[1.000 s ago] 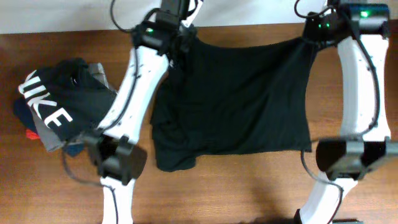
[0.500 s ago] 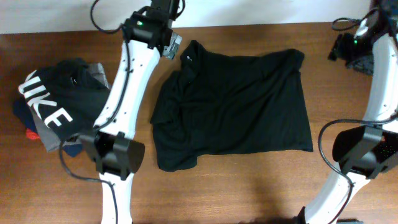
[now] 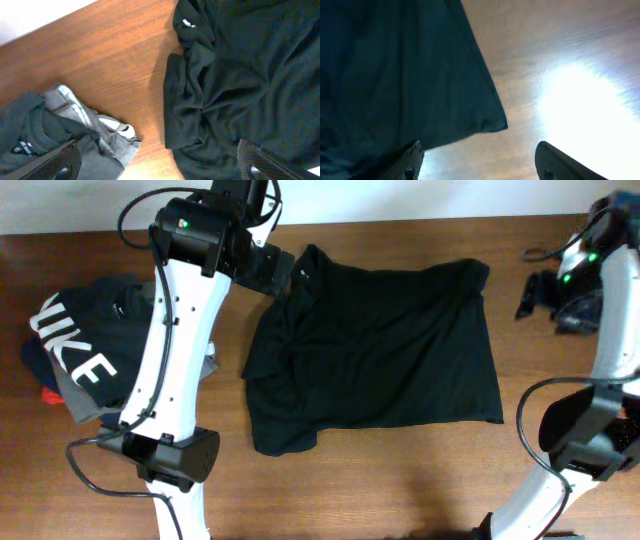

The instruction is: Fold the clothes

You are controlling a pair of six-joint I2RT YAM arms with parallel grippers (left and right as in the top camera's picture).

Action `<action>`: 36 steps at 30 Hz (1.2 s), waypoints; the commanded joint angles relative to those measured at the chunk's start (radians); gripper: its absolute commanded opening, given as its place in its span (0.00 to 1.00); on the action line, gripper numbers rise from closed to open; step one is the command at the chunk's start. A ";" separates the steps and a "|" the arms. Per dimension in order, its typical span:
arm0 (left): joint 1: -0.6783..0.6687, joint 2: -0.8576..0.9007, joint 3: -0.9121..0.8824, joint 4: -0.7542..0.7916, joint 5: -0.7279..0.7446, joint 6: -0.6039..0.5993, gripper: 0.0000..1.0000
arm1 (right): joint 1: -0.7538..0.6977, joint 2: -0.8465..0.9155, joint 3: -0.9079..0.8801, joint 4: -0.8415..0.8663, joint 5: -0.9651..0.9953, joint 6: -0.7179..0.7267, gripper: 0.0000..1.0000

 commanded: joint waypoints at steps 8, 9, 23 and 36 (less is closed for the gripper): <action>0.171 0.006 -0.006 -0.030 0.112 -0.048 0.99 | -0.006 0.000 -0.499 0.155 -0.021 -0.017 0.75; 0.184 0.006 -0.006 -0.030 0.125 -0.046 0.99 | -0.005 0.000 -0.542 0.182 -0.028 -0.017 0.75; 0.212 0.006 -0.006 -0.026 0.129 -0.045 0.99 | -0.007 -0.001 -0.885 0.568 -0.051 0.063 0.13; 0.212 0.010 -0.006 -0.013 0.174 -0.044 0.99 | -0.163 -0.110 -0.743 0.418 0.359 0.356 0.04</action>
